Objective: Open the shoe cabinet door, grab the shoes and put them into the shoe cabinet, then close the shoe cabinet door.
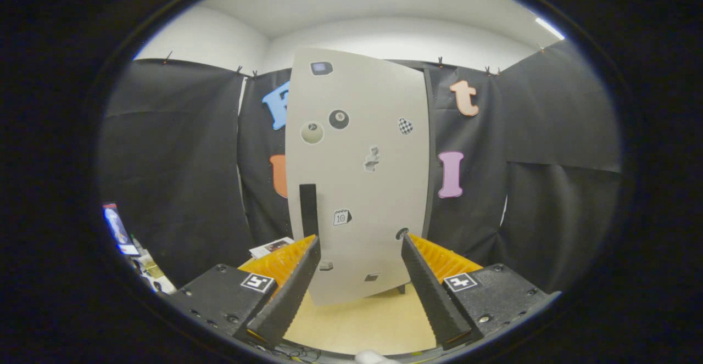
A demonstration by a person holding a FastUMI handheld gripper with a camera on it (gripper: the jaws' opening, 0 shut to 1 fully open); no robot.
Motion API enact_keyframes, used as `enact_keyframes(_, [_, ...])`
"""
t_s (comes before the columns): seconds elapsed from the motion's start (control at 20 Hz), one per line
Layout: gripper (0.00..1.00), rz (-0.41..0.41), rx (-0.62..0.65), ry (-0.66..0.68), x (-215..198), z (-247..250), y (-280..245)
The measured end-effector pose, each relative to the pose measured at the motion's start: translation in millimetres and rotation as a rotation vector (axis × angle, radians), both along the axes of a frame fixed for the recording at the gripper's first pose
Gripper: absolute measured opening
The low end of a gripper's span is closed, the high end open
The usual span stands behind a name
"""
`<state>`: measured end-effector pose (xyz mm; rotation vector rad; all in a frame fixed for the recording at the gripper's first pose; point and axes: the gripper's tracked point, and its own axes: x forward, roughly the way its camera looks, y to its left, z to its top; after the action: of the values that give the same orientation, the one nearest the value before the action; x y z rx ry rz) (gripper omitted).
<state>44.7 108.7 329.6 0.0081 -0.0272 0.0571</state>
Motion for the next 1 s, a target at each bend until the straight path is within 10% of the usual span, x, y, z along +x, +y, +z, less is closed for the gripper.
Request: enact_keyframes(1.0, [0.98, -0.094, 0.037, -0.005, -69, -17, -38])
